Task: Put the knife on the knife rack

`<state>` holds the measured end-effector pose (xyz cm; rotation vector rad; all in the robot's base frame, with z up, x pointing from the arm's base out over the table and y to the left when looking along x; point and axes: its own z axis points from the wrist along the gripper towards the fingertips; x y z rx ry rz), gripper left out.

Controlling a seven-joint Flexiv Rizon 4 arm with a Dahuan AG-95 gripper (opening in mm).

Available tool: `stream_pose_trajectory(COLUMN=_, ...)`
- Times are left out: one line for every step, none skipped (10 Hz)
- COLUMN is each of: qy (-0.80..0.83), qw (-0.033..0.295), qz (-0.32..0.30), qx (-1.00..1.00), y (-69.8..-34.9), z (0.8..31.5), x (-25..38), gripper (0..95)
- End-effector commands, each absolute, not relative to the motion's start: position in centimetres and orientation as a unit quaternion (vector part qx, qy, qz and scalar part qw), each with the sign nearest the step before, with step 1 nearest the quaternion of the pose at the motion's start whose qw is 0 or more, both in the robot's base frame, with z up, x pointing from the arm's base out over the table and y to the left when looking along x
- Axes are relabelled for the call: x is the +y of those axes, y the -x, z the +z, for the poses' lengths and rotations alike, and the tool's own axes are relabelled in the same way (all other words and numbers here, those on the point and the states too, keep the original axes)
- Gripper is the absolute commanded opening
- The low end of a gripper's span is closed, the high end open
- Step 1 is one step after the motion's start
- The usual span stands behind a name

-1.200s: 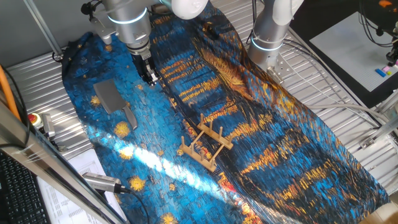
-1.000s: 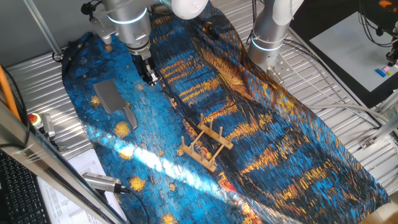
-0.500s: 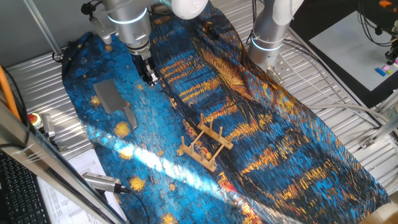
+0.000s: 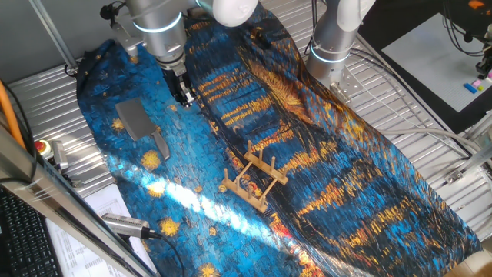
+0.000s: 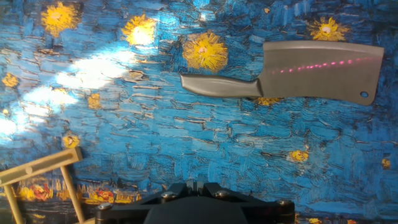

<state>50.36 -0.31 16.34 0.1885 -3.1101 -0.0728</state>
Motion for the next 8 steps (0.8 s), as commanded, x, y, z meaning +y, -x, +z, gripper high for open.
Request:
stream_pose_trajectory(qy=-0.082, qw=0.014, qz=-0.01, qx=-0.996, y=-51.4, z=16.2, x=-0.5, gripper=0.0)
stream_pose_trajectory(qy=-0.095, qw=0.014, qz=-0.007, qx=-0.995, y=-52.3, z=16.1, x=-0.7, gripper=0.0)
stream_pose_trajectory(qy=-0.115, qw=0.013, qz=-0.008, qx=-0.993, y=-52.8, z=15.8, x=-1.1, gripper=0.0)
stream_pose_trajectory(qy=-0.154, qw=0.01, qz=-0.008, qx=-0.988, y=-53.3, z=15.5, x=-2.0, gripper=0.0)
stream_pose_trajectory(qy=-0.197, qw=0.01, qz=-0.008, qx=-0.98, y=-53.9, z=15.1, x=-2.9, gripper=0.0)
stream_pose_trajectory(qy=-0.221, qw=0.01, qz=-0.007, qx=-0.975, y=-54.2, z=14.9, x=-3.3, gripper=0.0)
stream_pose_trajectory(qy=-0.261, qw=0.011, qz=0.0, qx=-0.965, y=-54.7, z=14.7, x=-3.6, gripper=0.0)
stream_pose_trajectory(qy=-0.282, qw=0.011, qz=0.006, qx=-0.959, y=-55.0, z=14.6, x=-3.8, gripper=0.0)
